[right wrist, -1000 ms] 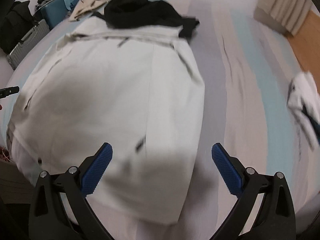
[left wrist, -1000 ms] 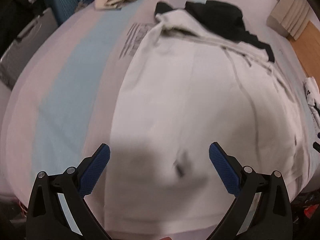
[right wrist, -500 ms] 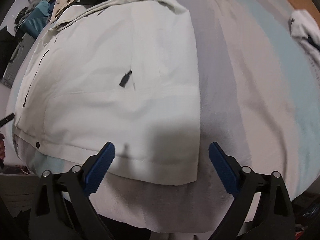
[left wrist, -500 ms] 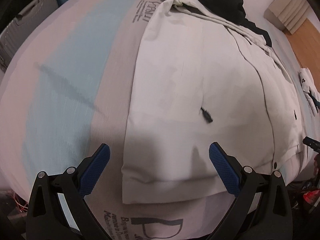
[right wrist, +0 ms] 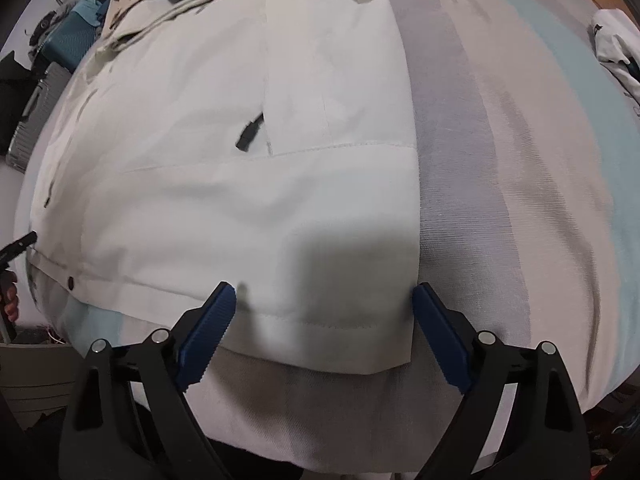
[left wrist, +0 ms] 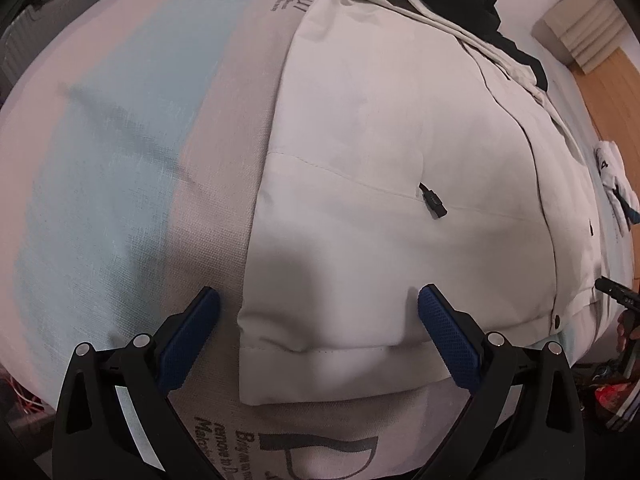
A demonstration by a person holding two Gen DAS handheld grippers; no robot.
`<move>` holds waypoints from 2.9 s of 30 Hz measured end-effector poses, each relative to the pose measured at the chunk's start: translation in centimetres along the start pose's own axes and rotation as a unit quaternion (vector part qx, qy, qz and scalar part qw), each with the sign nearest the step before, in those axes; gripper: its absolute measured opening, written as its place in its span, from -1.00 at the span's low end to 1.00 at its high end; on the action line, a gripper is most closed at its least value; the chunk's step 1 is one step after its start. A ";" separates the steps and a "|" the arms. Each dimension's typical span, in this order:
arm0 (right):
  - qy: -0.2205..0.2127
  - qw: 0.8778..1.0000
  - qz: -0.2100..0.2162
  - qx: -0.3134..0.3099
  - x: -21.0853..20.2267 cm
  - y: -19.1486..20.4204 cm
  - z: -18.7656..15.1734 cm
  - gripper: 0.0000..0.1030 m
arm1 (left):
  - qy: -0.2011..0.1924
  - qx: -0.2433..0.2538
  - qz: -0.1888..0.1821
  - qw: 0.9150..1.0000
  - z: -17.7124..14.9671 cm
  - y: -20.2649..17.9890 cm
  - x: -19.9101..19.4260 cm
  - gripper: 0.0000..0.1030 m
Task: Fold large clothes
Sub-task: 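Move both open tools down to the white jacket hem, then close both tools on the white hem edge, then lift the held hem with both tools and carry it toward the black collar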
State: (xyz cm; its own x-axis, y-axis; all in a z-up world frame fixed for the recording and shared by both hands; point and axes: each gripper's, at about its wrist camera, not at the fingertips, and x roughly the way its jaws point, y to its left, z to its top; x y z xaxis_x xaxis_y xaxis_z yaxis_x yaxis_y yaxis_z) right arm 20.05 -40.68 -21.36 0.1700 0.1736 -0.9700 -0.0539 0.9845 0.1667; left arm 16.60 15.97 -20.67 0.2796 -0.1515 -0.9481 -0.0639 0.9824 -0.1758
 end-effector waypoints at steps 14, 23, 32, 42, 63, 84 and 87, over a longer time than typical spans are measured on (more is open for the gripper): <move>-0.010 1.000 -0.005 0.017 0.9 1.0 0.2 0.46 | 0.014 -0.025 0.003 1.000 0.8 0.8 0.2 0.87; -0.010 1.000 0.003 0.008 0.0 0.6 0.1 -0.07 | 0.038 -0.012 -0.035 0.999 1.0 0.8 -0.9 0.27; 0.005 1.000 0.000 -0.012 0.7 0.5 0.1 0.15 | 0.033 0.024 -0.039 0.998 1.2 -1.3 -1.9 0.23; 0.015 1.000 0.012 0.002 0.9 -0.1 0.1 0.19 | 0.049 0.014 -0.012 0.999 1.1 -0.3 -0.6 -0.09; 0.031 0.997 0.044 0.057 0.5 -0.3 -0.7 0.10 | 0.047 0.023 -0.014 0.999 1.2 -0.4 -1.2 -0.54; 0.048 0.999 -0.012 0.020 0.7 5.2 1.4 -0.71 | 0.039 0.026 0.000 0.999 1.2 -0.9 -1.9 -0.85; 0.049 0.998 -0.026 0.006 0.2 6.3 1.8 -0.78 | 0.037 0.031 -0.002 0.999 1.6 -1.3 -2.7 -0.92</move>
State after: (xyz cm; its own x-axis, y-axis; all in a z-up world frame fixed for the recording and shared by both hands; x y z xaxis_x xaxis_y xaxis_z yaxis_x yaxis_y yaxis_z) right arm 21.53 -34.44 -20.18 0.0750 0.1188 -0.9901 -0.0346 0.9926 0.1164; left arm 17.46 15.27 -17.51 0.2087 -0.1601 -0.9648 -0.0021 0.9864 -0.1641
